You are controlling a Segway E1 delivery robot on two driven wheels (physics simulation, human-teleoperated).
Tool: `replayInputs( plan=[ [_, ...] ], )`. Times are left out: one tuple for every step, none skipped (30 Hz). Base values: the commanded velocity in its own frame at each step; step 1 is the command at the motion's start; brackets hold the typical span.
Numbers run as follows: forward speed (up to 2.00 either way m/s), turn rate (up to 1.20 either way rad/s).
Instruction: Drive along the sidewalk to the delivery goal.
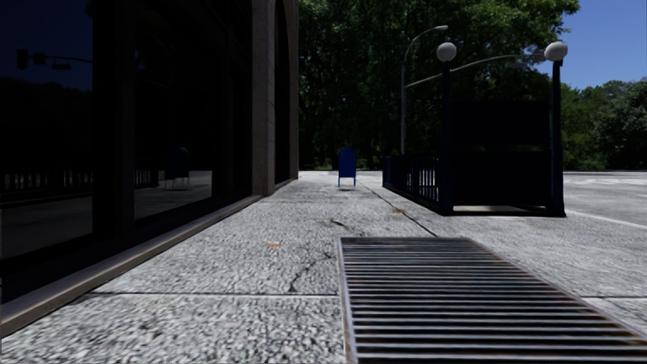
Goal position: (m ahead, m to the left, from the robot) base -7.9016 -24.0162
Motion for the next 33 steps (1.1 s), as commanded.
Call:
replayInputs(
  plan=[
    [2.00,0.00],
    [2.00,0.00],
    [2.00,0.00],
    [2.00,0.00],
    [2.00,0.00],
    [2.00,0.00],
    [2.00,0.00],
    [2.00,0.00],
    [2.00,0.00],
    [2.00,0.00],
    [2.00,0.00],
    [2.00,0.00],
    [2.00,0.00],
    [2.00,0.00],
    [2.00,0.00],
    [2.00,0.00],
    [2.00,0.00],
    [2.00,0.00],
    [2.00,0.00],
    [2.00,0.00],
    [2.00,0.00],
    [2.00,0.00],
    [2.00,0.00],
    [2.00,0.00],
    [2.00,0.00],
    [2.00,0.00],
    [2.00,0.00],
    [2.00,0.00],
    [2.00,0.00],
    [2.00,0.00],
    [2.00,0.00],
    [2.00,0.01],
    [2.00,0.20]
  ],
)
